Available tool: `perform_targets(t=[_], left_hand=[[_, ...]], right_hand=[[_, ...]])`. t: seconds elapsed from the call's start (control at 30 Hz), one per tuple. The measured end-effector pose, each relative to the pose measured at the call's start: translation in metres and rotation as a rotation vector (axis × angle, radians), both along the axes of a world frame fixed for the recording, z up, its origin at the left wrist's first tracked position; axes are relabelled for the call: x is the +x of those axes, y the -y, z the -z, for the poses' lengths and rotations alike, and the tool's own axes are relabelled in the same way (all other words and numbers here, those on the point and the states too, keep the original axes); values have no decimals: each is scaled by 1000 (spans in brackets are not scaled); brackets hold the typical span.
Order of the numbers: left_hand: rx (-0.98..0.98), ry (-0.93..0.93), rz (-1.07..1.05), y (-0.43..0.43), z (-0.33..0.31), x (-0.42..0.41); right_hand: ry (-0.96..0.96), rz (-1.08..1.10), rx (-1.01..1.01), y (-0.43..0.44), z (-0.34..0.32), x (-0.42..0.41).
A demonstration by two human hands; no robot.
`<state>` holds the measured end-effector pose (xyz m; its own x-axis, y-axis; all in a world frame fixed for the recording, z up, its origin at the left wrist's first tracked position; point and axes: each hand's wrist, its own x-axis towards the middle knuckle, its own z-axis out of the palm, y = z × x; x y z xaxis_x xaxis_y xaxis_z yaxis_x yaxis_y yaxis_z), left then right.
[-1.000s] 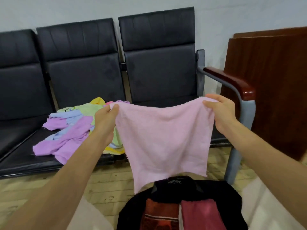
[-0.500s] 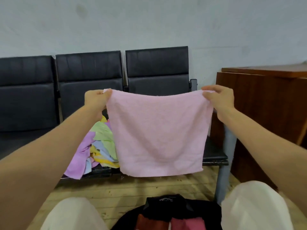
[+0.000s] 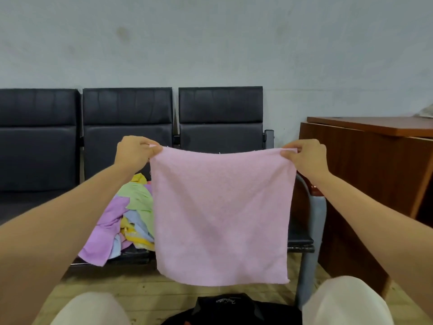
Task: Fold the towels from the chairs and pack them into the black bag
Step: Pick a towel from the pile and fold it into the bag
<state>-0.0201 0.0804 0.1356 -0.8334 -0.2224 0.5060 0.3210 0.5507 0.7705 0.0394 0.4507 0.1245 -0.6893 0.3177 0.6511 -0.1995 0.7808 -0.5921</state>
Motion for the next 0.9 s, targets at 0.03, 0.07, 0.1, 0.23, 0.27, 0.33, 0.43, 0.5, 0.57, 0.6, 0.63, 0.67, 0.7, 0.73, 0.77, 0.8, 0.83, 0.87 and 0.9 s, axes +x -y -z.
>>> perform_targets(t=[0.03,0.07,0.1,0.23,0.27,0.33,0.43,0.5,0.57,0.6,0.63,0.67,0.7,0.73,0.77,0.8,0.83,0.87,0.9], left_hand=[[-37,11,39,2,1,0],[-89,17,66,4,2,-2],[-158,10,82,5,4,-3],[-433,-111,33,1,10,-11],[-474,-144,14,0,11,-15],[-511,-182,-6,-3,12,-24],[-510,-189,-62,-12,14,-41],[-516,-186,-132,-19,15,-54],[-446,-156,-173,-28,16,-67],[-387,-125,-180,-33,16,-73],[-315,-89,-170,-37,17,-80],[-234,-50,-148,-41,20,-87],[-145,-10,-116,-45,23,-94],[-32,29,-68,-48,27,-101],[94,60,-11,-49,32,-109],[185,82,28,-51,38,-119],[220,95,35,-52,44,-128],[207,104,23,-54,49,-133],[181,113,8,-55,57,-139]], right_hand=[[-2,17,10,-2,1,-2],[-8,34,15,-4,1,-4],[-19,50,13,-5,2,-7],[-86,107,20,-7,2,-19],[-102,122,26,-7,2,-22],[-119,160,16,-8,1,-31],[-85,174,-26,-13,3,-50],[-16,186,-37,-15,6,-64],[61,167,-60,-16,9,-78],[86,141,-74,-16,10,-84],[101,113,-87,-16,12,-90],[102,85,-96,-15,12,-97],[94,66,-87,-15,14,-105],[78,59,-59,-14,16,-112],[70,62,-18,-14,18,-119],[65,69,14,-13,21,-126],[63,76,35,-14,25,-133],[65,79,40,-14,30,-140],[70,82,33,-14,36,-145]])
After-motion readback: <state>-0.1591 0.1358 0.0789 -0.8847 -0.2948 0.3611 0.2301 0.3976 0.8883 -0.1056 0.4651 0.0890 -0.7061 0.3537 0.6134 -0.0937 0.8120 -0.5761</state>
